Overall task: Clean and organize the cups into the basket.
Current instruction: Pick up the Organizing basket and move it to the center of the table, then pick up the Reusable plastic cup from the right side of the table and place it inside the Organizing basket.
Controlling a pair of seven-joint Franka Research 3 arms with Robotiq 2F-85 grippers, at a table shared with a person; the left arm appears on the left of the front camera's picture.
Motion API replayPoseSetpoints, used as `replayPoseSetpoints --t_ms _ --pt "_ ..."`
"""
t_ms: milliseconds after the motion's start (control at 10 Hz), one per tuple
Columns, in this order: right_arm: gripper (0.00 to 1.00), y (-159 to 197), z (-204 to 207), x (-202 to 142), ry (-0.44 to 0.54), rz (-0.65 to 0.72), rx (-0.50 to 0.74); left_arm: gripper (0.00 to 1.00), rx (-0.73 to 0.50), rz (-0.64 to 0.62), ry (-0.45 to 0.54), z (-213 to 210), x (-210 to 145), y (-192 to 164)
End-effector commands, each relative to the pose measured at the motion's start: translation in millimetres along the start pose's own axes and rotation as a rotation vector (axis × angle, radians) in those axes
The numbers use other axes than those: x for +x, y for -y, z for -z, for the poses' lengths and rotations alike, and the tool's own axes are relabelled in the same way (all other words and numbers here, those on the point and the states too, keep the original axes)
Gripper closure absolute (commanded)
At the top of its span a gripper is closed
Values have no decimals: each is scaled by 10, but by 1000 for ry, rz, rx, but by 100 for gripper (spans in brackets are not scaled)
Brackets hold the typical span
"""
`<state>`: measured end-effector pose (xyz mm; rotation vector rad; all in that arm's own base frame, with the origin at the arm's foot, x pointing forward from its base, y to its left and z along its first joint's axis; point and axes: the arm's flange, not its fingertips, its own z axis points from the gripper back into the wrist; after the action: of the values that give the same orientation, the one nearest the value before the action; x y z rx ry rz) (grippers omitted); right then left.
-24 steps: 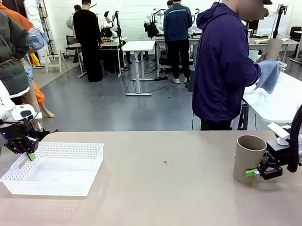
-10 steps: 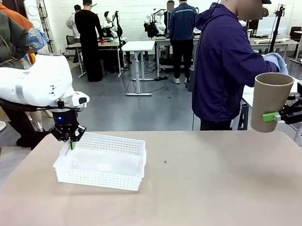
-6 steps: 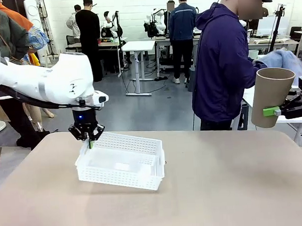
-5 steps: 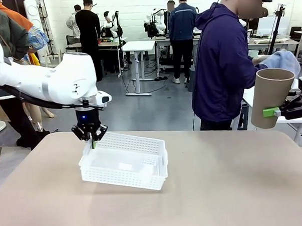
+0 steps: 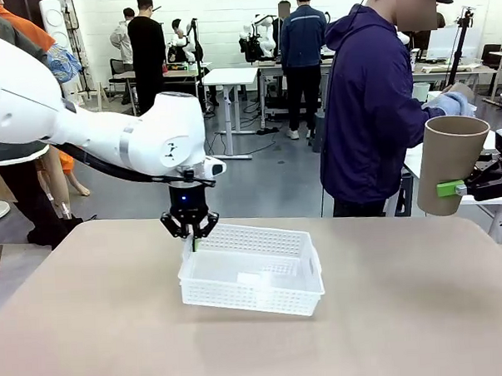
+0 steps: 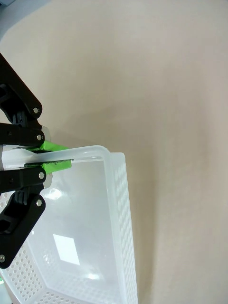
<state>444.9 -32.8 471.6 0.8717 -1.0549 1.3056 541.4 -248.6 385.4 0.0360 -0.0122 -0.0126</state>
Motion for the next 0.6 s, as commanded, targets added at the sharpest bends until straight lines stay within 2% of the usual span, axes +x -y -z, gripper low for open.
replayPoseSetpoints --t_ms 0,100,200,300,400,500 --pt "38 -12 11 -15 -2 -17 4 100 23 -43 2 -26 66 98" --pt "38 -12 11 -15 -2 -17 4 100 -10 -43 9 -82 34 -65" --pt "38 -12 11 -15 -2 -17 4 100 -3 -7 1 4 8 87" --pt "38 -12 11 -15 -2 -17 4 100 -3 -7 1 4 8 87" --pt "19 0 0 0 0 0 0 100 -3 -7 1 4 8 87" --pt "19 -115 159 229 -81 -99 71 100 -3 -7 1 4 8 87"
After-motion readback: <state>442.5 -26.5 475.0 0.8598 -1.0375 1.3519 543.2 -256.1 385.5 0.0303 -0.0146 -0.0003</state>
